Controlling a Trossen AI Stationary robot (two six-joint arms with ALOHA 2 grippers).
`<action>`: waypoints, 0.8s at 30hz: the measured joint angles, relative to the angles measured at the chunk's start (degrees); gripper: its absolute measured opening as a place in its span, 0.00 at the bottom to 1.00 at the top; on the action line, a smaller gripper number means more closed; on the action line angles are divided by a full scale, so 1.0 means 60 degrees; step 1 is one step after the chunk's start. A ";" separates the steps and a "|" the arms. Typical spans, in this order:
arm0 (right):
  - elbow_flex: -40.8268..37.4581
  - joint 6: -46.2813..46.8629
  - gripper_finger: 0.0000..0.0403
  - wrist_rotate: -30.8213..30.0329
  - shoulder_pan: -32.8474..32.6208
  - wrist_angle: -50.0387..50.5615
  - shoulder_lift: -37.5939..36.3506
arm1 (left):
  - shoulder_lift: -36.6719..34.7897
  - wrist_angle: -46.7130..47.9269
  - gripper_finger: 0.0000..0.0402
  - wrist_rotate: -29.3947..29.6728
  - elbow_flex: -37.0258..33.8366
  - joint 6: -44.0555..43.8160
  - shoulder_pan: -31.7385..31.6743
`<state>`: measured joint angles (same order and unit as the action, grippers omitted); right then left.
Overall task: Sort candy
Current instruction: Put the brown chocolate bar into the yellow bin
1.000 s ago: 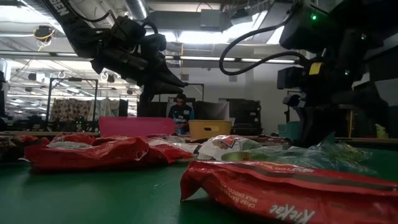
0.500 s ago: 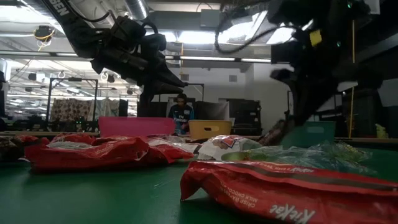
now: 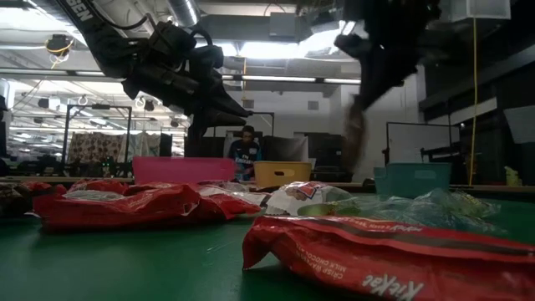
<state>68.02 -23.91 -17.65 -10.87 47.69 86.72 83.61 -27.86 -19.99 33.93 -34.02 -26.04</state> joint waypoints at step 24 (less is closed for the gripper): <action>0.0594 -0.2132 0.00 0.0706 0.3302 -0.3000 0.0192 | 0.0000 -0.0001 0.19 0.0003 0.0000 0.0004 -0.0002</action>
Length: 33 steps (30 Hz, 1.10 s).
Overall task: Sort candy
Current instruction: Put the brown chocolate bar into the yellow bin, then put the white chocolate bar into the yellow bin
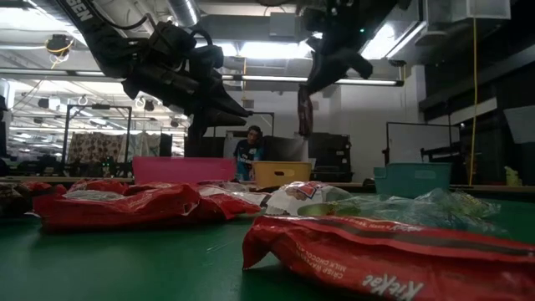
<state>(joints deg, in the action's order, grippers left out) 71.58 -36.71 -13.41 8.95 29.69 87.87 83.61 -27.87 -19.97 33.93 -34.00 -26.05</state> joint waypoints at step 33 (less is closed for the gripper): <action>-0.0002 0.0069 0.11 0.0998 0.1451 -0.1198 0.1753 | -0.0004 -0.0024 0.19 -0.0024 0.0017 0.0029 0.0112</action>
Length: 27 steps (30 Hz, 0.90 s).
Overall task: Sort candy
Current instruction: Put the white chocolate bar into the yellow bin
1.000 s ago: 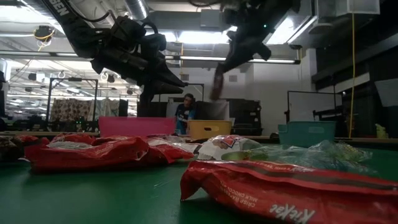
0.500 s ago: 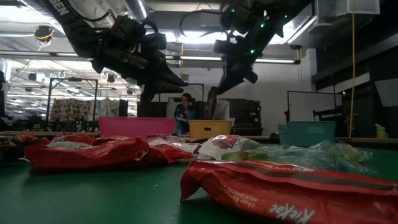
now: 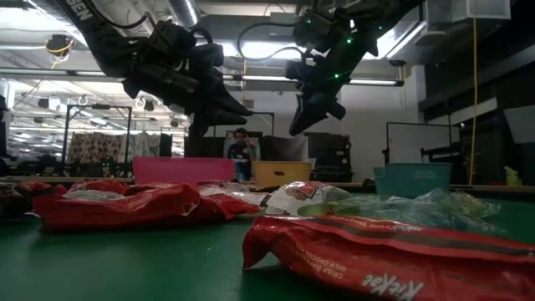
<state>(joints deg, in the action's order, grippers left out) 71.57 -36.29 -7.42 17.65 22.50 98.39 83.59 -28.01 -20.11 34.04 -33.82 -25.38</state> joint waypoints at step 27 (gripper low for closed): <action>0.0000 0.1068 0.19 0.0000 -0.0004 0.0334 0.0000 | -0.0029 0.4783 0.19 -0.5118 -0.0015 -0.1261 0.2372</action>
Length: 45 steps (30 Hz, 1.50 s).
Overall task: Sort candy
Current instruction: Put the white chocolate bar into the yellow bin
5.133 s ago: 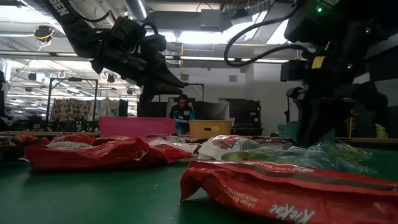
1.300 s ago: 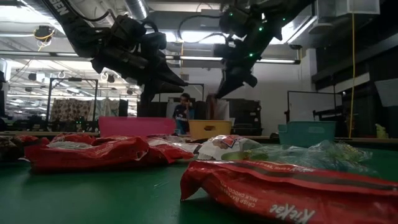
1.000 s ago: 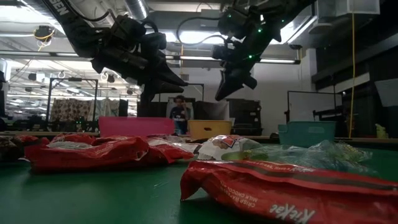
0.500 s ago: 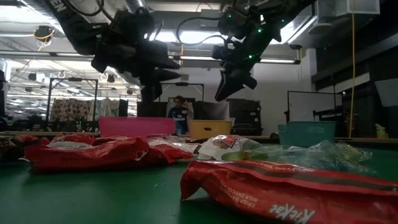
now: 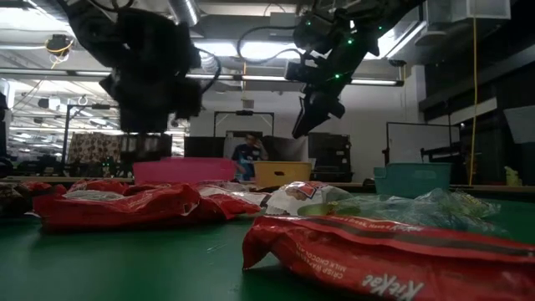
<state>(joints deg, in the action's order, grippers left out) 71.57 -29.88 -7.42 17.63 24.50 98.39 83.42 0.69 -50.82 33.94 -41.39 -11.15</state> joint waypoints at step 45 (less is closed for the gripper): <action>0.0000 0.0006 0.19 0.0102 -0.0004 0.0435 -0.0011 | -0.0004 0.3737 0.19 0.4226 0.0002 0.0929 -0.0679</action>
<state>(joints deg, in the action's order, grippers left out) 71.57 -29.85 -6.81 17.61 27.11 98.32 83.40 23.11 -25.46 33.95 -35.82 -15.22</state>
